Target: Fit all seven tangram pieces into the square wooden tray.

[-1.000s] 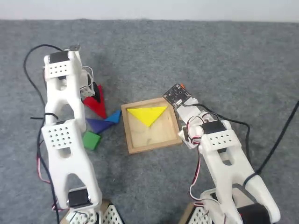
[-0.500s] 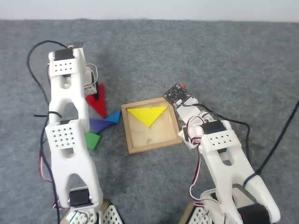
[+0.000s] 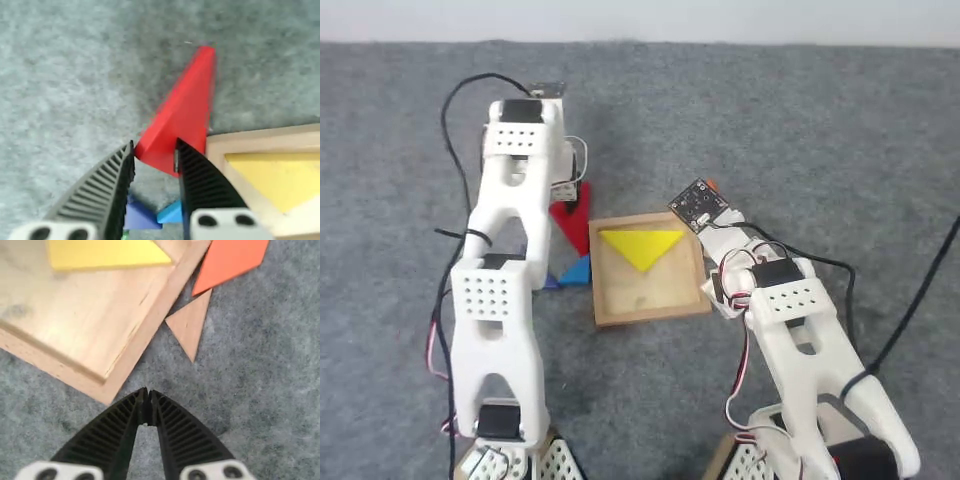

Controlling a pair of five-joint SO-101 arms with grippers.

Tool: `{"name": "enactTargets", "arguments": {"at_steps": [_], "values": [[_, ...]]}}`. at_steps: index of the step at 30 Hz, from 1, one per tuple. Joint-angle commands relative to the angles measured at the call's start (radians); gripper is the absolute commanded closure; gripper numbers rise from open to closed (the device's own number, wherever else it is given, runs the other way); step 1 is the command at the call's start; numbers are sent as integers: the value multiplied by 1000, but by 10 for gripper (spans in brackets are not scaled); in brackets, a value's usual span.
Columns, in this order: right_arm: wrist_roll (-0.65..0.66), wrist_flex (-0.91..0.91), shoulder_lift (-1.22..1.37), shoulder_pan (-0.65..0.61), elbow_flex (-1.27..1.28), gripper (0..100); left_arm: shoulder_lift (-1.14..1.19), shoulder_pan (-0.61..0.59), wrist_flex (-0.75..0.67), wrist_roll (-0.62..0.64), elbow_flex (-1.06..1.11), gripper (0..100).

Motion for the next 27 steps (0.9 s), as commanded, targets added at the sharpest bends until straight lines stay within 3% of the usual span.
{"name": "enactTargets", "arguments": {"at_steps": [1,12,15,20,27], "values": [[0,-15,-51,13,-3,988,-12,60,11,20,2,899],[0,-19,-44,15,-3,989,-12,180,26,51,-4,899],[-8,-94,-41,21,43,990,-12,196,26,55,-4,899],[-2,-145,-41,-64,92,990,-12,206,26,58,-4,899],[-61,-166,-45,12,83,990,-14,282,28,100,-5,900]]}}
